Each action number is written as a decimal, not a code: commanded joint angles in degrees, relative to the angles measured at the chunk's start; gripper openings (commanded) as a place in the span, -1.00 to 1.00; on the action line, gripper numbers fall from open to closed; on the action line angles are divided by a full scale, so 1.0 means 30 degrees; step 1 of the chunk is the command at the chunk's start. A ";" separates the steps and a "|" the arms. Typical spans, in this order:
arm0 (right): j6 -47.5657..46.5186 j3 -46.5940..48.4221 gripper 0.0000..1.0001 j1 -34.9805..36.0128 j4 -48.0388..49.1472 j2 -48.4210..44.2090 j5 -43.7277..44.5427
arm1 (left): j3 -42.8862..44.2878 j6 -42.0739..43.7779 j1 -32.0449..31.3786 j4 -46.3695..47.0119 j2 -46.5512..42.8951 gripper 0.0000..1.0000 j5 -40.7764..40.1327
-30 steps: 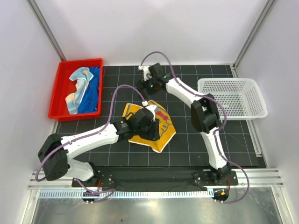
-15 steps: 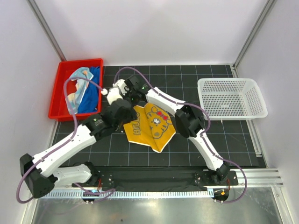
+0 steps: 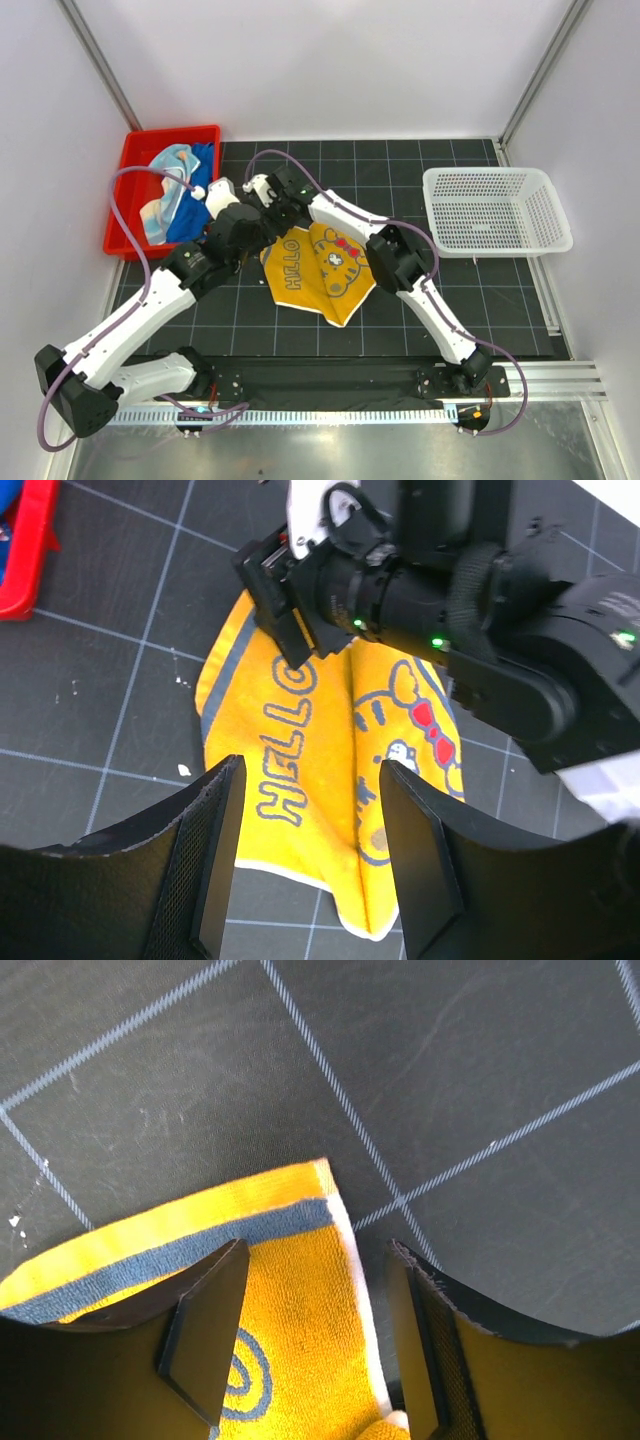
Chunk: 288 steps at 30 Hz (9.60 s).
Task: Fold and stack the towels
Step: Flatten out the crumpled towel, then fold the towel
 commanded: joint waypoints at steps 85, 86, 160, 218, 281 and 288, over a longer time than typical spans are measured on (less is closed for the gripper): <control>1.3490 -2.5358 -0.98 -0.1411 0.7390 -1.8797 1.0609 | 0.1151 0.3860 0.5902 0.9709 1.2381 0.15 1.9175; 1.3490 -2.5358 -0.98 -0.1411 0.7419 -1.8826 1.0608 | 0.1063 0.3830 0.5873 0.9856 1.2293 0.15 1.9553; 1.4603 -2.6853 -0.98 -0.3755 0.8064 -2.0291 0.9700 | 0.1560 0.0285 0.4818 1.1557 1.4548 -0.45 1.6774; 0.9301 -1.4245 -0.98 -0.6305 0.6161 -2.4115 0.3989 | 0.6464 0.5702 0.5996 0.8688 0.4887 -1.00 1.7305; 1.1643 -1.4450 -0.98 -0.8765 1.4507 -1.1144 0.0999 | 0.6522 0.3098 1.0355 1.8700 1.8332 -0.76 1.8415; 1.2200 -1.8235 -0.98 -0.7945 1.4861 -1.3460 0.1262 | 0.1892 0.2570 1.0209 2.0373 1.5726 -0.75 1.8210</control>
